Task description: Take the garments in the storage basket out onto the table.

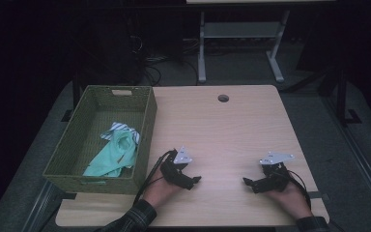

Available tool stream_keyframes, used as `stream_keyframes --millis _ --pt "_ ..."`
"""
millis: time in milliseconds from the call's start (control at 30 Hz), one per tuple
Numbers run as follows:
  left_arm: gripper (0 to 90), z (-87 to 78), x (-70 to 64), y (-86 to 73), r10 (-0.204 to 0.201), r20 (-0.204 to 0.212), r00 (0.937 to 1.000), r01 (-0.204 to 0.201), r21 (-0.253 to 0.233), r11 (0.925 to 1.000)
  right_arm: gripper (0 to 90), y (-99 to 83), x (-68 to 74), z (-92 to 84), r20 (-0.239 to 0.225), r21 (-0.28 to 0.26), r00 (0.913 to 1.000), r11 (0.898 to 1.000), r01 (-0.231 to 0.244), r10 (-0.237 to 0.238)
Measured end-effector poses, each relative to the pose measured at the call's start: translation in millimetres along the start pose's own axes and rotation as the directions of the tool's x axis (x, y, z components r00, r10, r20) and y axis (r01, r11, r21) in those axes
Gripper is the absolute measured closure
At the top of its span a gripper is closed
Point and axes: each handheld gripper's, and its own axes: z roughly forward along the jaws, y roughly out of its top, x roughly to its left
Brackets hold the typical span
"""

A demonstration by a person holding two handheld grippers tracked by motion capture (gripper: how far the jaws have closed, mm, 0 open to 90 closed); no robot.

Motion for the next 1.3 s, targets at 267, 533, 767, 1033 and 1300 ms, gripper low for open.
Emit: stream_keyframes --millis 267,533,767,1033,1300 --pt "12.3 1.2 -0.6 3.6 -0.004 0.0 1.0 0.004 0.018 0.9998 2.4 -0.4 -0.6 0.0 0.0 -0.003 1.0 1.0 0.007 -0.007" --pt "12.9 -1.8 2.4 5.0 -0.007 0.013 0.9999 0.006 0.046 0.9989 2.4 -0.4 -0.3 0.0 0.002 -0.004 1.0 1.0 0.005 -0.005" --pt "13.1 -4.6 5.7 5.1 -0.017 0.018 0.9997 0.016 0.062 0.998 2.4 -0.4 -0.4 -0.1 0.002 -0.003 1.0 1.0 0.006 -0.006" --pt "13.2 -6.6 8.7 4.6 -0.028 0.017 0.9995 0.027 0.069 0.9972 2.4 -0.4 -0.4 0.0 0.002 -0.004 1.0 1.0 0.006 -0.006" --pt "13.3 -10.5 10.9 5.2 -0.036 0.015 0.9993 0.034 0.063 0.9974 2.4 -0.4 -0.3 0.0 0.002 -0.004 1.0 1.0 0.005 -0.005"
